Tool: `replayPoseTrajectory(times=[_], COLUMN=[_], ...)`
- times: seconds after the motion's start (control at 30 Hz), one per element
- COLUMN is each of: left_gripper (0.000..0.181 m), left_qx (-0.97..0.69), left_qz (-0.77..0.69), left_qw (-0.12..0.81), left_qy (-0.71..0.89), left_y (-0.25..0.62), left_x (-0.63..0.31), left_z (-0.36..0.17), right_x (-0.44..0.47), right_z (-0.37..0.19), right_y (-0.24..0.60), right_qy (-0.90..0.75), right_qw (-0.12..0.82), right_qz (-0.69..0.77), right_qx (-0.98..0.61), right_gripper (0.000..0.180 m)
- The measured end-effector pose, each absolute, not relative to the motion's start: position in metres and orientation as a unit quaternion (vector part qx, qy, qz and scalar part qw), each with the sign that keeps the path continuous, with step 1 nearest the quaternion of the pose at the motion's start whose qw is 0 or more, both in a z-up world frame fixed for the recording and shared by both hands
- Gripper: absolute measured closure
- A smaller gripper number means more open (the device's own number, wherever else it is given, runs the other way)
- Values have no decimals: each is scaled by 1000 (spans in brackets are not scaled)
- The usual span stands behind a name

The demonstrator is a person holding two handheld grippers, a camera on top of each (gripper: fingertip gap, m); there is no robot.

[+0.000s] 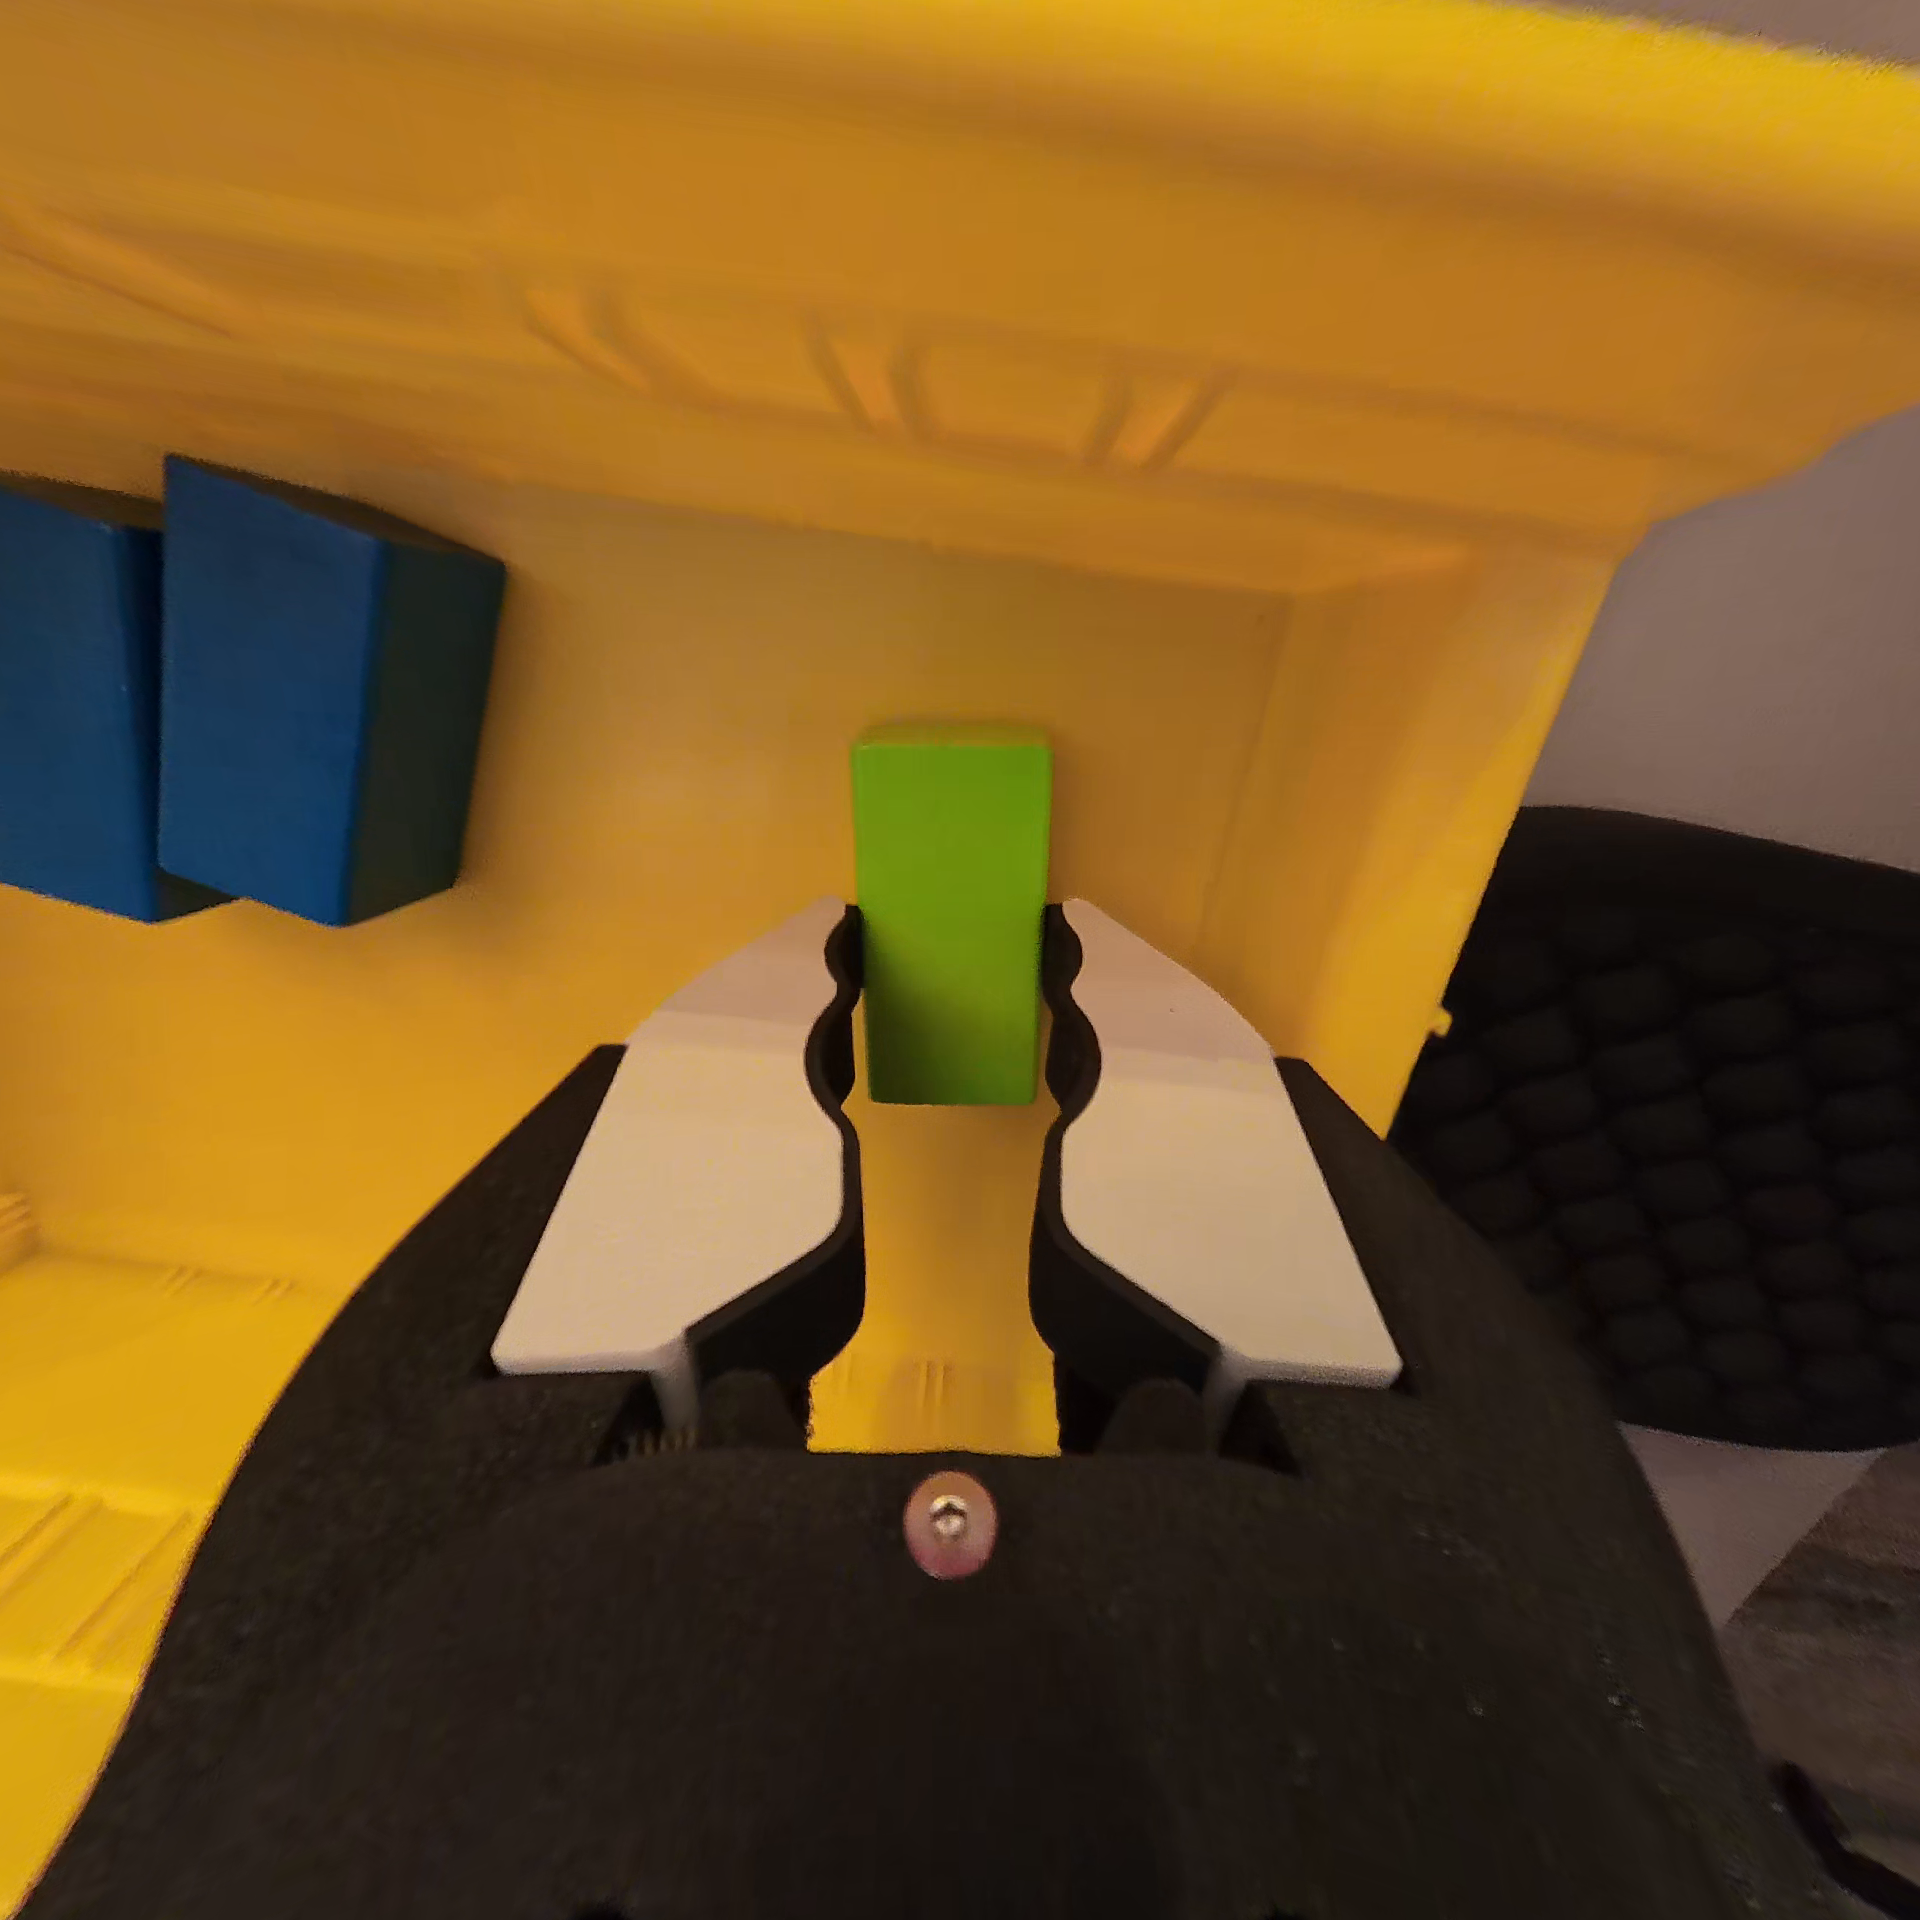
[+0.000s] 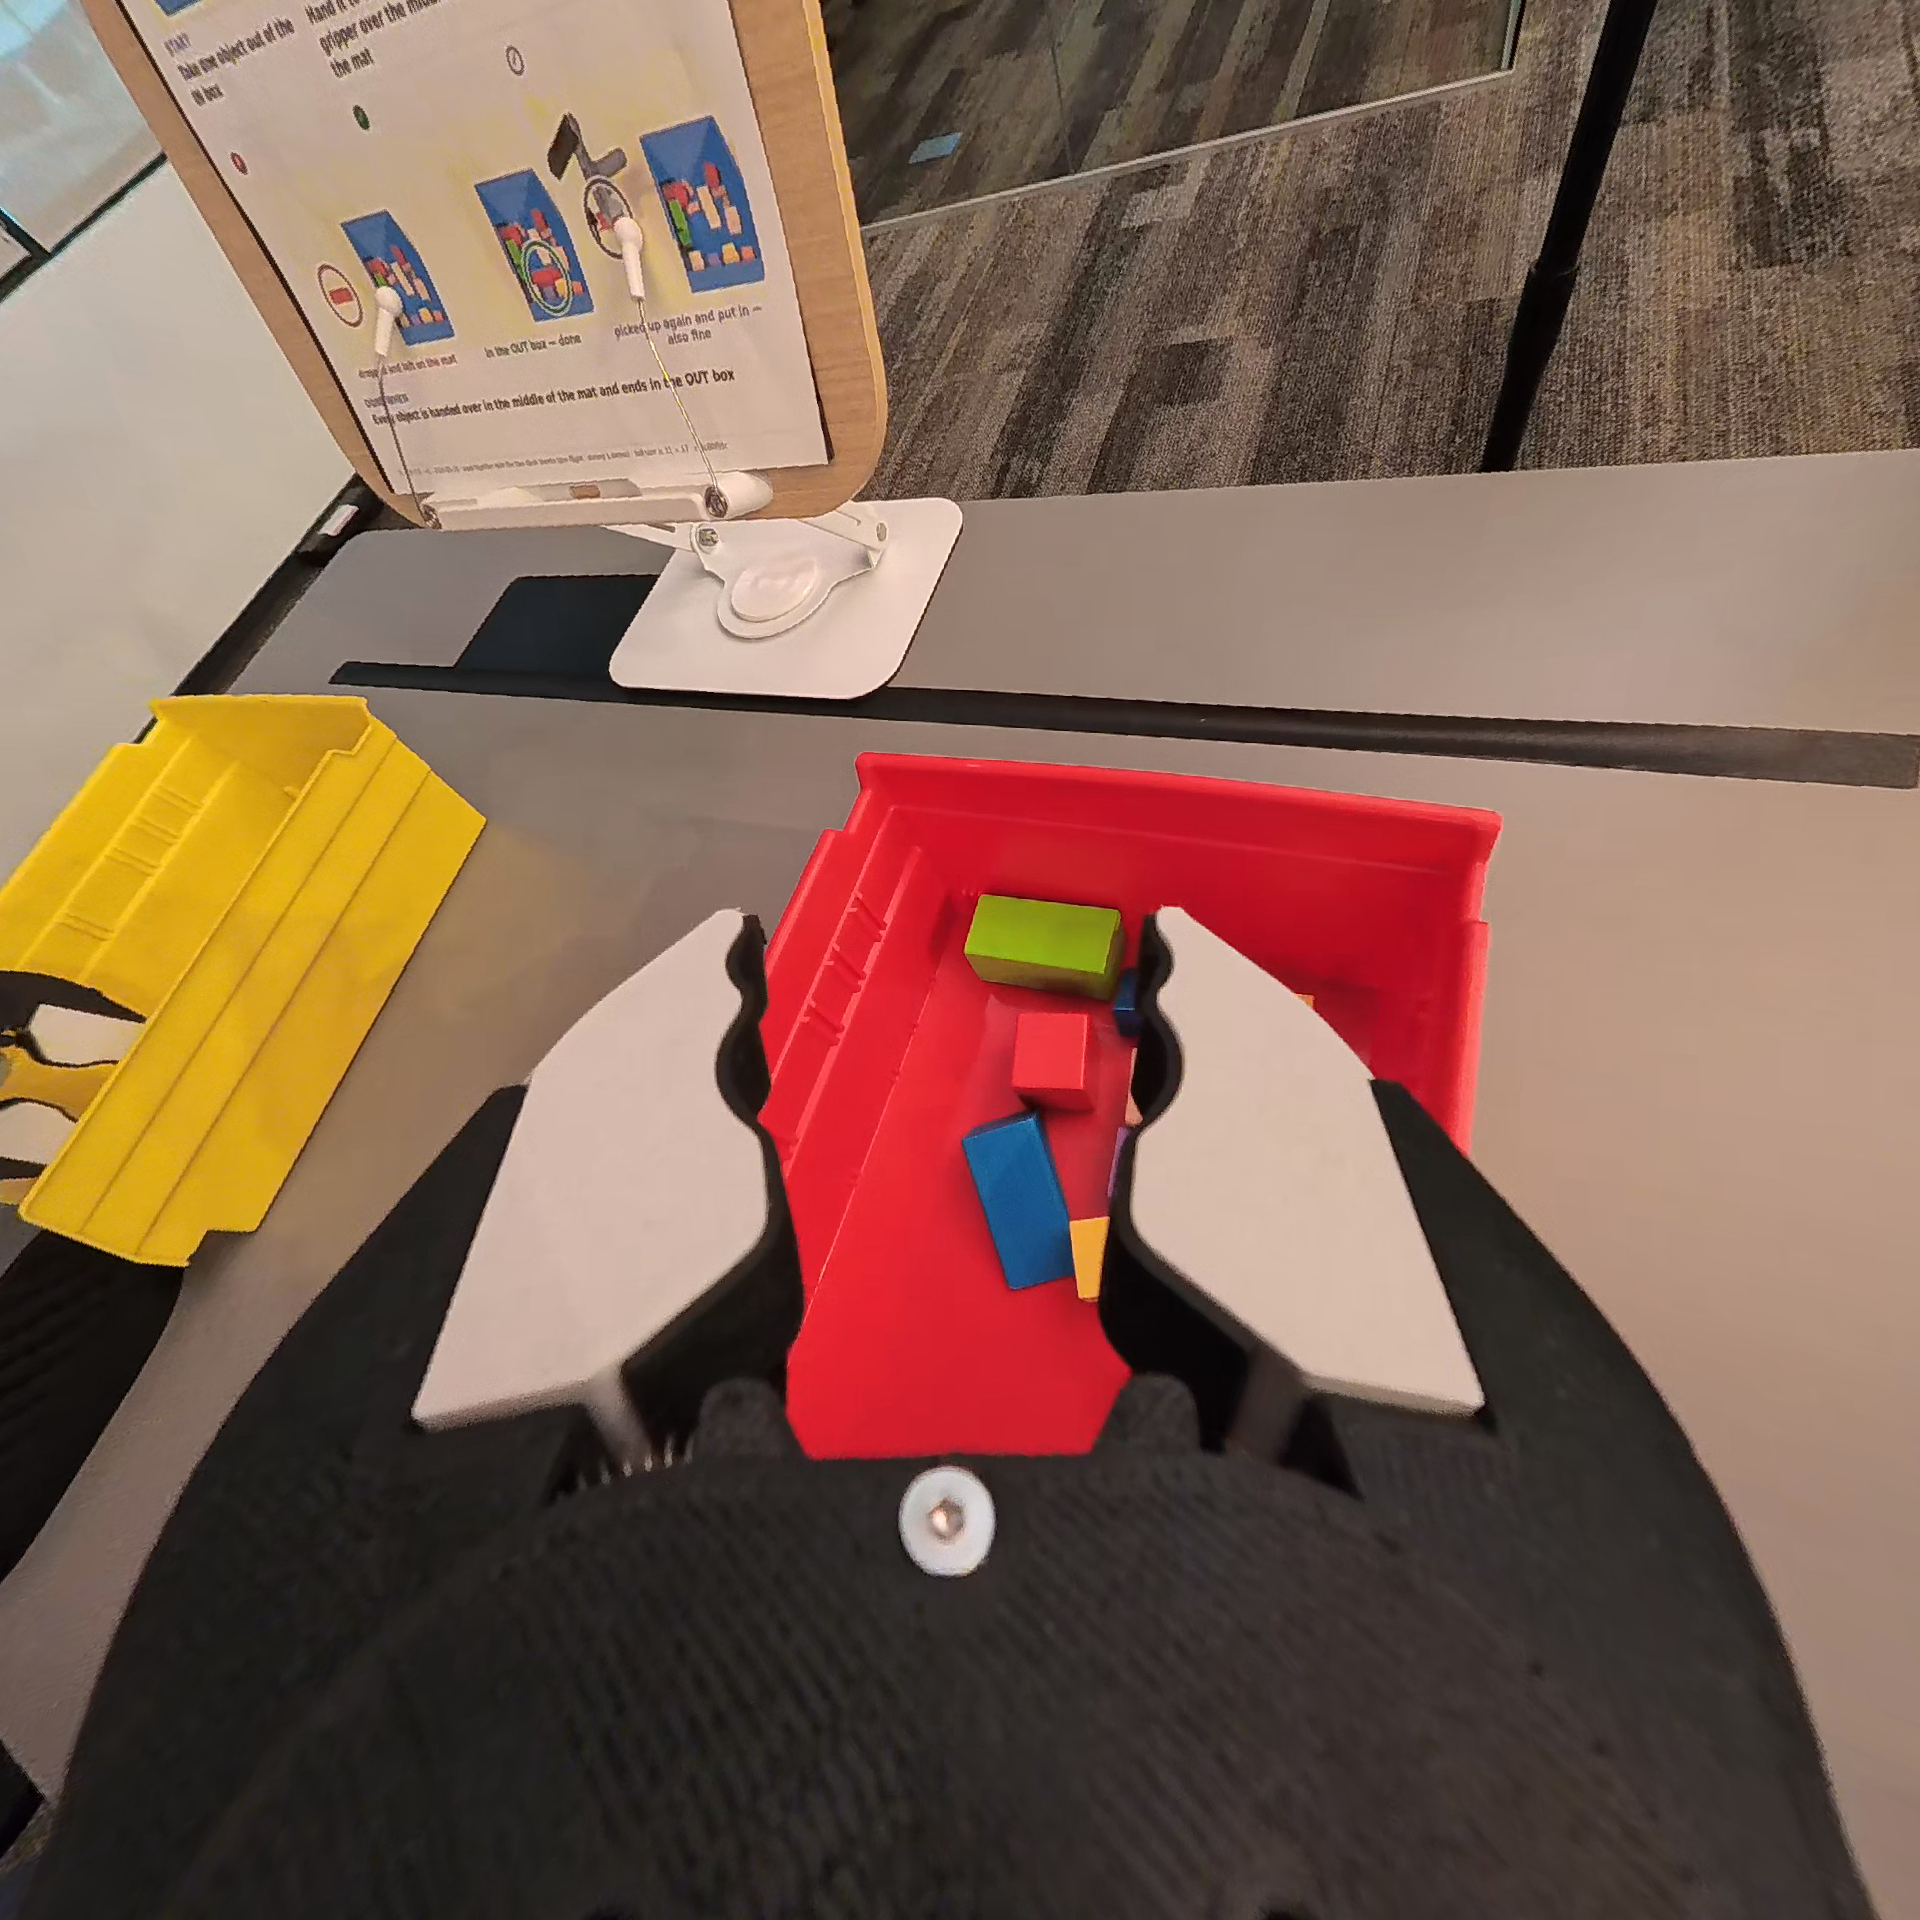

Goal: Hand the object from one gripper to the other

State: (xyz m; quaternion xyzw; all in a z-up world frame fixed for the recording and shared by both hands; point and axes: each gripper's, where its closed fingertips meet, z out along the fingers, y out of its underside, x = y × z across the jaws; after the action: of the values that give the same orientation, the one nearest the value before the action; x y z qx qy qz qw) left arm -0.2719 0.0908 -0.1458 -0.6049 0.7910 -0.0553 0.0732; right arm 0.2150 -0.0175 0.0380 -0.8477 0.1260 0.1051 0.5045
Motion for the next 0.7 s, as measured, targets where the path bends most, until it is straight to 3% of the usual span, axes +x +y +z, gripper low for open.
replayPoseTrajectory(times=[0.4, 0.6, 0.7], left_gripper=[148, 148, 148], left_qx=[-629, -641, -618], left_qz=[-55, -168, -303], left_qw=[105, 224, 265], left_qy=[768, 714, 675], left_y=[106, 106, 81], left_x=[-279, -252, -218], left_z=[-130, -43, 13], right_x=[214, 176, 99], right_z=[40, 91, 123], right_y=[-16, -4, 6], right_qy=[121, 5, -173], right_qw=[506, 599, 666], right_qz=[102, 44, 11], right_qx=[-848, -800, -725], right_gripper=[111, 111, 94])
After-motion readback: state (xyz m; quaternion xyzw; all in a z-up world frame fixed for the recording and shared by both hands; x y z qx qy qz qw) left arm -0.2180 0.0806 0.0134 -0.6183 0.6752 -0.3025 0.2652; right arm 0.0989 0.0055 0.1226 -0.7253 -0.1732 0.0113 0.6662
